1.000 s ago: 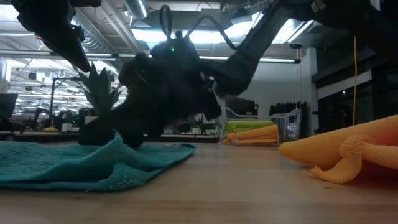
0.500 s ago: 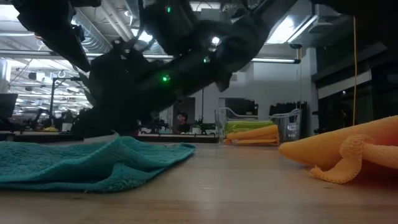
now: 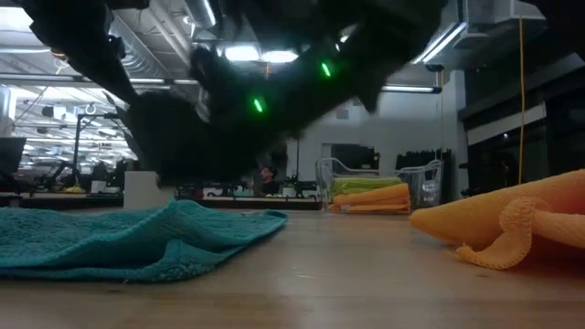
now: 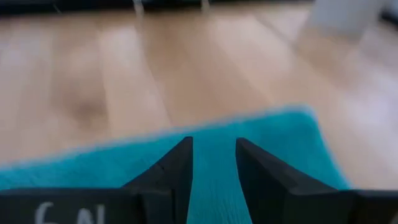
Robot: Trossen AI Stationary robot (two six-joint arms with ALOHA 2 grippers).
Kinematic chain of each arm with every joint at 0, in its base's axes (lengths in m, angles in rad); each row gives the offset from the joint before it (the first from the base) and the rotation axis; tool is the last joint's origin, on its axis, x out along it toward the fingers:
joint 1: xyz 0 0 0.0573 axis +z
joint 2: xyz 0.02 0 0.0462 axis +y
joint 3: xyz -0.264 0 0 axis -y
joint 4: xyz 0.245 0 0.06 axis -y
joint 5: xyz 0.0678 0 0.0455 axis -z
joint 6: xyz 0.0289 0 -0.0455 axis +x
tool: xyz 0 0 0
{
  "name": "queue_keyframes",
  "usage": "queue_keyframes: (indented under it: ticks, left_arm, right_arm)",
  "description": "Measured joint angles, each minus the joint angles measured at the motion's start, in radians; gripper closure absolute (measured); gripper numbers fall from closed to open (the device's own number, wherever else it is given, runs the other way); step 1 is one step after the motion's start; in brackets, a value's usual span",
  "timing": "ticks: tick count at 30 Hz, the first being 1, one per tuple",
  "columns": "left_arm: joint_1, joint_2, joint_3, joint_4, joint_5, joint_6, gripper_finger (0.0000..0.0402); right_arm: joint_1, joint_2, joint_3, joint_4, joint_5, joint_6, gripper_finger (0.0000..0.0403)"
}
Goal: Fold microfiber towels
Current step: Fold the blue microfiber towel
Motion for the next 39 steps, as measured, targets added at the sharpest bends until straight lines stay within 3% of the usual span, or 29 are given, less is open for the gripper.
queue_keyframes:
  ticks: [5, 10, 16, 19, 27, 34, 39]
  left_arm:
    - [0.0, 0.0, 0.0, 0.0, -0.031, 0.001, 0.0261]
    - [0.0, 0.0, 0.0, 0.001, -0.031, 0.001, 0.0261]
    - [0.0, 0.0, 0.0, 0.001, -0.031, 0.0, 0.0261]
    - [0.0, 0.0, 0.0, 0.002, -0.031, 0.001, 0.0261]
    - [0.0, 0.0, 0.0, 0.002, -0.031, 0.001, 0.0261]
    - [0.0, 0.0, 0.0, 0.009, -0.031, -0.001, 0.0261]
    - [0.0, 0.0, 0.0, 0.017, -0.031, -0.001, 0.0261]
  right_arm:
    - [0.0, 0.001, -0.134, 0.221, 0.034, 0.103, 0.0279]
    - [-0.002, 0.001, -0.263, 0.424, 0.105, 0.008, 0.0279]
    - [-0.015, 0.001, -0.341, 0.465, 0.06, 0.024, 0.0279]
    - [-0.015, -0.001, -0.349, 0.468, 0.028, -0.05, 0.0279]
    - [-0.059, -0.005, -0.348, 0.493, -0.338, -0.257, 0.0279]
    - [-0.102, 0.002, -0.327, 0.522, -0.254, -0.238, 0.0279]
    - [-0.127, 0.003, -0.25, 0.545, -0.252, -0.272, 0.0279]
